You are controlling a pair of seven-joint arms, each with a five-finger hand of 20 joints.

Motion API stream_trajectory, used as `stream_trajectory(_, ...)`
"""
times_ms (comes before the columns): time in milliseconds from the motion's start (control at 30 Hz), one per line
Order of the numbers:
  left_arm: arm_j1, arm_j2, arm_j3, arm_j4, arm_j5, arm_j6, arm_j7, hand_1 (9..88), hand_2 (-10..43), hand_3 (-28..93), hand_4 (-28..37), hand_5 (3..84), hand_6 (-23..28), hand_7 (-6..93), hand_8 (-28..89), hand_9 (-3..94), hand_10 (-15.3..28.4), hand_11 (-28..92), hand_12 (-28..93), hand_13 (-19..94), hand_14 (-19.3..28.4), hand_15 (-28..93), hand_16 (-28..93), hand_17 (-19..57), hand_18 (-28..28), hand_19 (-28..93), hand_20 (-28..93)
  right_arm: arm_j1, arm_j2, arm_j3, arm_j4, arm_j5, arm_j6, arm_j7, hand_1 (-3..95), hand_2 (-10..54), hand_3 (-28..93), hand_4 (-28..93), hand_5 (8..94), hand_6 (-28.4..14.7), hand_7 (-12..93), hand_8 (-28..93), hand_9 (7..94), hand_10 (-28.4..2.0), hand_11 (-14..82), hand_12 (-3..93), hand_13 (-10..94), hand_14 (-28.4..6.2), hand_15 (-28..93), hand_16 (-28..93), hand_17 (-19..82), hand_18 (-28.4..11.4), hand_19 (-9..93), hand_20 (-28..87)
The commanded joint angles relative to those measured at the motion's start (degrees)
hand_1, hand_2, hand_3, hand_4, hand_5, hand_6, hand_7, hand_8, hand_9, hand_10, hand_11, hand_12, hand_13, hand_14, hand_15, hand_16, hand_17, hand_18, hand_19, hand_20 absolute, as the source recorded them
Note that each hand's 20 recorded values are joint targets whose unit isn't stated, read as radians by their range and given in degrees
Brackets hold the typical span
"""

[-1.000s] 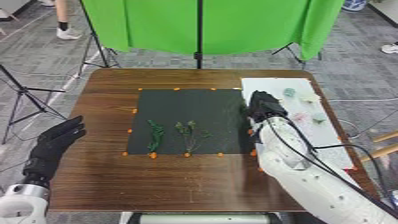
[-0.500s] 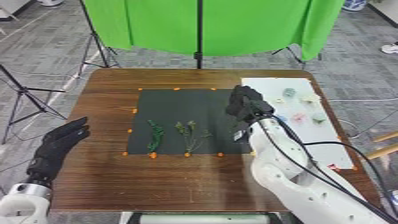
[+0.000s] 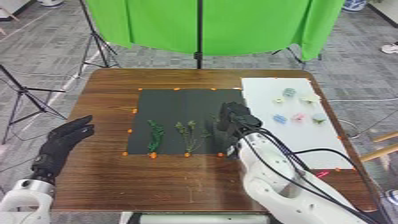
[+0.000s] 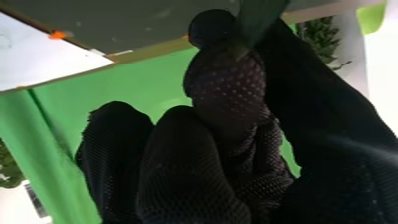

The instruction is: Arrange flowers

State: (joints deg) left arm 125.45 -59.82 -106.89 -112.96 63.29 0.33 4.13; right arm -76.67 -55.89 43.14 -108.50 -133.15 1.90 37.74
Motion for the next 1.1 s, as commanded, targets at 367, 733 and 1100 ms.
stream_trajectory(367,0.82,-0.86,-0.25,0.03,0.42,-1.37,-1.29,32.6,-5.3,64,-15.4,40.2,5.6,9.6,-5,38.7,13.0,19,14,30,17.7,19,3,2.8,14.9,10,18,-2.88,-0.86,2.53,0.40,3.08,-3.49,-1.63,46.0,-9.5,55,-1,84.4,-3.9,29,18,93.6,-10.3,48.4,25.9,94,0.4,74,22,75,-12.5,93,62)
stream_trajectory(733,0.95,-0.80,-0.59,-0.18,0.45,-1.63,-1.60,32.8,-5.5,64,-15.3,40.2,5.6,9.8,-5,38.8,13.2,19,14,30,17.7,19,3,2.7,14.9,10,18,-3.33,-0.72,2.98,0.34,3.23,-3.62,-1.81,44.7,-9.5,57,-2,84.0,-3.9,30,17,93.3,-10.3,48.2,26.2,94,0.2,73,22,75,-12.6,93,62)
stream_trajectory(1100,0.83,-0.78,-0.39,-0.14,0.45,-1.88,-1.82,32.8,-5.5,64,-15.3,40.4,5.6,9.7,-5,38.8,13.1,19,14,30,17.8,19,3,2.6,14.9,10,18,-2.34,-2.13,3.44,0.56,3.01,-1.69,-1.24,43.2,-9.5,58,-3,84.1,-3.7,30,16,93.5,-10.2,48.2,25.9,94,-0.1,73,22,75,-12.5,93,62)
